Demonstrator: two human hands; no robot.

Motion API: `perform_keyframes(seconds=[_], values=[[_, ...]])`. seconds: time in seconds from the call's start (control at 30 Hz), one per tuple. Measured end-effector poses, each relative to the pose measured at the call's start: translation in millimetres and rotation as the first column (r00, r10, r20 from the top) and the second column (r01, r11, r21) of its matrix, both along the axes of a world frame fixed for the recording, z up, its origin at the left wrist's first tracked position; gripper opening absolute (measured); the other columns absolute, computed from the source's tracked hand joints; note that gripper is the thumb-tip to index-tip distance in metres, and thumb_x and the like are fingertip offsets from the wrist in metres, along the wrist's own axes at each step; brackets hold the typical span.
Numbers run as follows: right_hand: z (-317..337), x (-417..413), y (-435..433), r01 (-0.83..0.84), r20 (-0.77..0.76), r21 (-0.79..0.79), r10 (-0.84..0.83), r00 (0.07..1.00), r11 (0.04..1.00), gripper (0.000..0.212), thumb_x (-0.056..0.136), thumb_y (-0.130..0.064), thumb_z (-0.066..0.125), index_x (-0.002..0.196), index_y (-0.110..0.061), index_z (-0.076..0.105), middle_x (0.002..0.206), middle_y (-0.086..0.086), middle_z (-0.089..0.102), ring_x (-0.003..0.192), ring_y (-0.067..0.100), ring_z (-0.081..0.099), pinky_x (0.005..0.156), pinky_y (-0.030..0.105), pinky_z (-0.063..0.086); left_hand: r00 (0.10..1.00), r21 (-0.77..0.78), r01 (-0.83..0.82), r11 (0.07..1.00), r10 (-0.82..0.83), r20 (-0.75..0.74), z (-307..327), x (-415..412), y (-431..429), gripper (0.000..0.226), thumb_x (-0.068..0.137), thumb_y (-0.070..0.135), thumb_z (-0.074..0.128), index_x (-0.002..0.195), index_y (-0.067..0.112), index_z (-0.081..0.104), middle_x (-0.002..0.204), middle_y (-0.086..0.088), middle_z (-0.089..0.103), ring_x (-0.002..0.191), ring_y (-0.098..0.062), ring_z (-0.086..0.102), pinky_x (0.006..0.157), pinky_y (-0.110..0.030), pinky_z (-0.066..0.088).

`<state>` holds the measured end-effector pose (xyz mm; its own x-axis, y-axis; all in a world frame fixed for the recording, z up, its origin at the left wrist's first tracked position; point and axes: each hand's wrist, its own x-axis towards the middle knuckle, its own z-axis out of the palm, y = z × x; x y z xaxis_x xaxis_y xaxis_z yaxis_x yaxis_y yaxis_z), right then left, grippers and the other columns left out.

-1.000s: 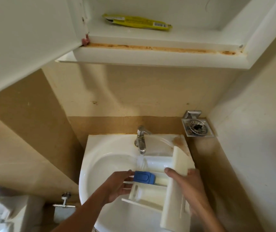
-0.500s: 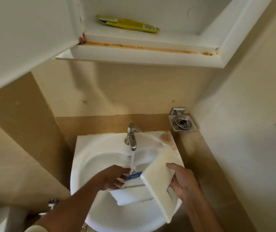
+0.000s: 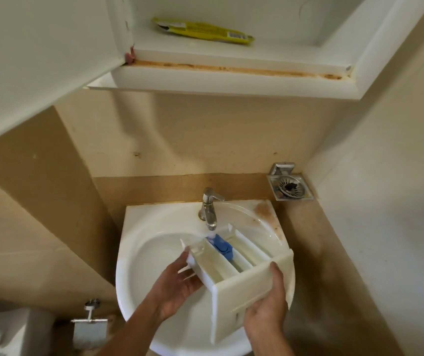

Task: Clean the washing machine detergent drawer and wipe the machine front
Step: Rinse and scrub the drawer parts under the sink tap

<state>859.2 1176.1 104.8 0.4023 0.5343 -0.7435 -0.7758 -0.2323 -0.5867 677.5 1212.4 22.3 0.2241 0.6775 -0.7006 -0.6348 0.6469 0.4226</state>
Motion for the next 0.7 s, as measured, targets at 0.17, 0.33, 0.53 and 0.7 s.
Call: perform_keyframes(seconds=[0.17, 0.33, 0.53, 0.7], values=[[-18.3, -5.8, -23.1, -0.069, 0.006, 0.037, 0.069, 0.998, 0.997, 0.048, 0.066, -0.035, 0.085, 0.111, -0.028, 0.069, 0.106, 0.009, 0.077, 0.103, 0.032, 0.070, 0.075, 0.043, 0.058, 0.941, 0.070, 0.088, 0.994, -0.060, -0.332, 9.2, 20.7, 19.7, 0.036, 0.084, -0.001, 0.061, 0.117, 0.009, 0.071, 0.100, -0.015, 0.078, 0.082, -0.030, 0.073, 0.071, -0.043, 0.062], [-33.3, -3.6, -39.2, -0.253, -0.074, -0.117, 0.246, 0.967, 0.960, 0.039, 0.077, -0.026, 0.082, 0.109, -0.009, 0.069, 0.097, 0.015, 0.076, 0.095, 0.032, 0.069, 0.081, 0.041, 0.054, 0.896, 0.101, 0.190, 0.977, -0.130, -0.425, 9.1, 8.2, 24.2, 0.054, 0.078, -0.013, 0.046, 0.114, 0.018, 0.072, 0.101, -0.012, 0.078, 0.094, -0.033, 0.072, 0.071, -0.041, 0.062], [-36.8, -3.5, -39.6, -0.380, -0.081, -0.187, 0.371, 0.925, 0.906, 0.019, 0.083, -0.010, 0.073, 0.099, 0.000, 0.068, 0.078, 0.015, 0.071, 0.078, 0.030, 0.065, 0.074, 0.037, 0.052, 0.872, 0.116, 0.215, 0.970, -0.137, -0.469, 0.8, 0.3, 19.1, 0.057, 0.075, -0.015, 0.043, 0.112, 0.018, 0.071, 0.102, -0.014, 0.076, 0.092, -0.034, 0.071, 0.078, -0.044, 0.059], [-42.2, -0.6, -31.2, -0.407, -0.076, -0.185, 0.400, 0.913, 0.895, 0.020, 0.085, -0.004, 0.069, 0.103, 0.003, 0.066, 0.091, 0.021, 0.067, 0.082, 0.033, 0.062, 0.077, 0.039, 0.053, 0.877, 0.119, 0.224, 0.967, -0.147, -0.457, 1.5, 2.3, 22.1, 0.059, 0.078, -0.014, 0.044, 0.117, 0.022, 0.069, 0.103, -0.011, 0.077, 0.103, -0.038, 0.068, 0.087, -0.048, 0.059]])
